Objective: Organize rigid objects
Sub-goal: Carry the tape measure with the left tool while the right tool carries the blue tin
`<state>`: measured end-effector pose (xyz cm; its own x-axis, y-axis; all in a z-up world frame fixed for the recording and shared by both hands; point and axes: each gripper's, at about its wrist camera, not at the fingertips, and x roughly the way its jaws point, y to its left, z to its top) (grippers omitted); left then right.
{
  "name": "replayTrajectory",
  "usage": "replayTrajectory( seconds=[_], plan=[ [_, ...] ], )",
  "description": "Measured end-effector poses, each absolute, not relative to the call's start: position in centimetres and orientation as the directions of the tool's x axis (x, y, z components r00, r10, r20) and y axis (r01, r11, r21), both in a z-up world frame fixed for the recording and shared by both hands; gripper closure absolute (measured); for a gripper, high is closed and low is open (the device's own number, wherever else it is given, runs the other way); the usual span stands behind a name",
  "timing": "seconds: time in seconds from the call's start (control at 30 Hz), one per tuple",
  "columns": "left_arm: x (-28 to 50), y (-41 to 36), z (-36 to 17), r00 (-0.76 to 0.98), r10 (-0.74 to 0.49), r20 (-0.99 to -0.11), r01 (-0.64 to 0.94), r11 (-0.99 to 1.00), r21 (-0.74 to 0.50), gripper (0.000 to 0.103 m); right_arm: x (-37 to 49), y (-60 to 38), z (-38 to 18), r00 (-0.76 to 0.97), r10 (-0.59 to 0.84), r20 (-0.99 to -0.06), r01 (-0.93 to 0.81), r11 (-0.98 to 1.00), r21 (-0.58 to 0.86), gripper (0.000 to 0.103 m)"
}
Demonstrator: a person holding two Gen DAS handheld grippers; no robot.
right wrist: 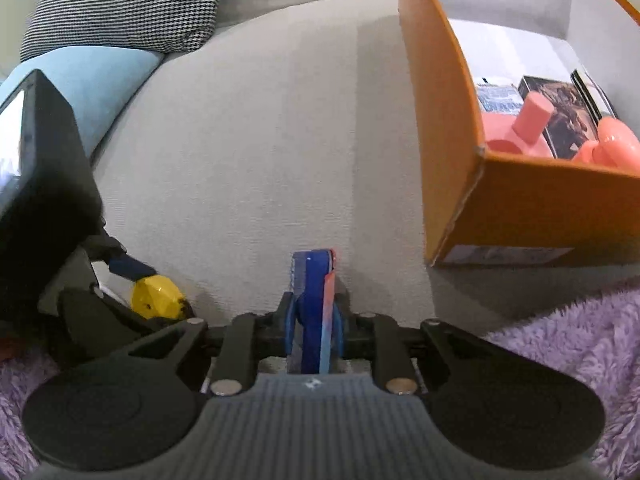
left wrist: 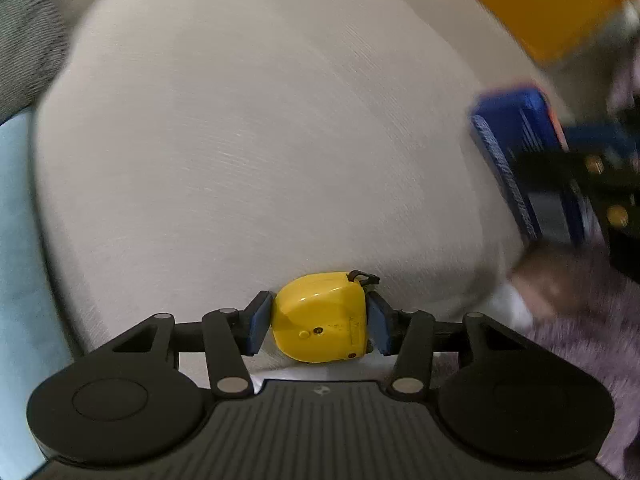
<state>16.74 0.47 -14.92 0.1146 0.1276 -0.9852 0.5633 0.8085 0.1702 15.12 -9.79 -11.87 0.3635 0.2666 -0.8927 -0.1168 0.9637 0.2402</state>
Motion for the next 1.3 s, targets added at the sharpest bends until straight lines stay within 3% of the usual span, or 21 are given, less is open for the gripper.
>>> replayTrajectory(
  seconds=[0.33,0.8,1.0,1.3],
  plan=[
    [16.4,4.0,-9.2,0.26,-0.101,-0.96,0.346,0.938,-0.005,0.046,14.1,-11.5,-9.1,0.421,0.285,-0.861,-0.13,0.959,0.253,0.089],
    [15.9,-1.1,-0.7,0.372,-0.278,-0.886,0.446,0.89,-0.091,0.046,11.6,-14.5,1.2,0.552,0.368,-0.748,-0.29,0.926,0.241,0.09],
    [16.8,-3.8,3.2,0.428,-0.369,-0.825,0.499,0.858,-0.125,0.046,13.3,-18.4,4.8,0.604,0.352,-0.715,-0.277,0.934,0.226,0.089],
    [21.3,-9.1,3.7,0.418,-0.439,-0.796,0.596,0.793,-0.124,0.046,20.0,-24.5,7.0,0.622,0.269,-0.735,-0.214,0.962,0.171,0.089]
  ],
)
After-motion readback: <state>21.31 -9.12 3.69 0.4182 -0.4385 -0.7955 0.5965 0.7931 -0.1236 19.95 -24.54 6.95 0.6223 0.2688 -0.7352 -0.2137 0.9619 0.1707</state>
